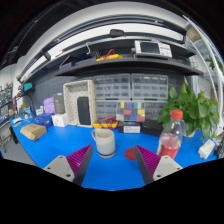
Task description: Pour water
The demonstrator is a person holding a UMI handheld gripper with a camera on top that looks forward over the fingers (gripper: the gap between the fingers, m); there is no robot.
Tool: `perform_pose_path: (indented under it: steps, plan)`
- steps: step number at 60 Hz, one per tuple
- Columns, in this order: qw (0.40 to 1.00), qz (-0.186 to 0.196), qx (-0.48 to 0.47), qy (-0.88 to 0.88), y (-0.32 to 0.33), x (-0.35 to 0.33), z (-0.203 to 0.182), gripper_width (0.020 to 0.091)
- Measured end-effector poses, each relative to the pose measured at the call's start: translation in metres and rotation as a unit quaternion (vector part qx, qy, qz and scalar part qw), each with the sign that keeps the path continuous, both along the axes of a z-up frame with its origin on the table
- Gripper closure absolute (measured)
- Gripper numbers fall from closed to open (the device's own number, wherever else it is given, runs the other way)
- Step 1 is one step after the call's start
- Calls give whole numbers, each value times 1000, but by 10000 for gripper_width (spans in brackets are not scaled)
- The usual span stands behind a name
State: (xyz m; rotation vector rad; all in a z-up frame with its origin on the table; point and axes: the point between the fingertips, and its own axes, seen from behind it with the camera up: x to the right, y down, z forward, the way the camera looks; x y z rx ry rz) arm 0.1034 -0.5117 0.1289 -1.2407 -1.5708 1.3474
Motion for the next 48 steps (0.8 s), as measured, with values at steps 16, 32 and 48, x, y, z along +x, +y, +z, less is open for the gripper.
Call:
perform_pose_path:
  steps: [16, 32, 48]
  plan:
    - [996, -73, -7, -52, 91, 35, -61, 247]
    - [992, -123, -19, -27, 152, -18, -58, 260]
    - [993, -118, -10, 15, 155, -78, -49, 315]
